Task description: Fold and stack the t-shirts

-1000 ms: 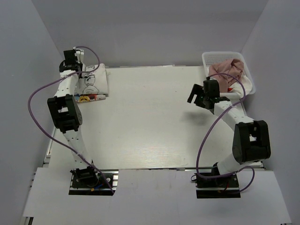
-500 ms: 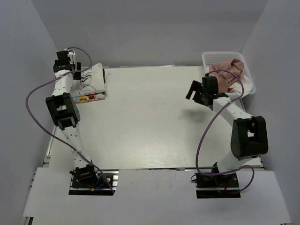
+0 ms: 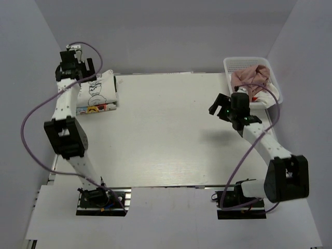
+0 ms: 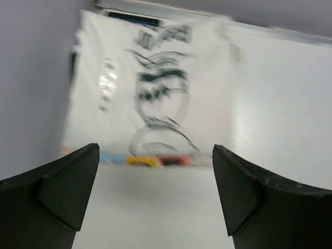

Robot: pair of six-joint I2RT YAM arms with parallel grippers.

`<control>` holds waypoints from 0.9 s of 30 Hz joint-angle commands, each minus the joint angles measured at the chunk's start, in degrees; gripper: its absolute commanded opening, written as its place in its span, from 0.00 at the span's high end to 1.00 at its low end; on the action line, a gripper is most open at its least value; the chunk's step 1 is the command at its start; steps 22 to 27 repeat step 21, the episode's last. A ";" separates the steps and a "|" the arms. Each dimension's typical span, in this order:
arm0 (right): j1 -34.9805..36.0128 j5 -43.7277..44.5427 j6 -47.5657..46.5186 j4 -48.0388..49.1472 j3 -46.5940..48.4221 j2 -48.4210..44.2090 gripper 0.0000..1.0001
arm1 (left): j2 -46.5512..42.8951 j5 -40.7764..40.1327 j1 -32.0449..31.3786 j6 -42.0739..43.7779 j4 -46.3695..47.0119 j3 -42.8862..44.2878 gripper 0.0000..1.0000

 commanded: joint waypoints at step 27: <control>-0.26 -10.69 2.42 17.36 -29.16 -28.40 0.10 | -59.31 0.13 -24.65 -30.91 18.92 -66.34 0.00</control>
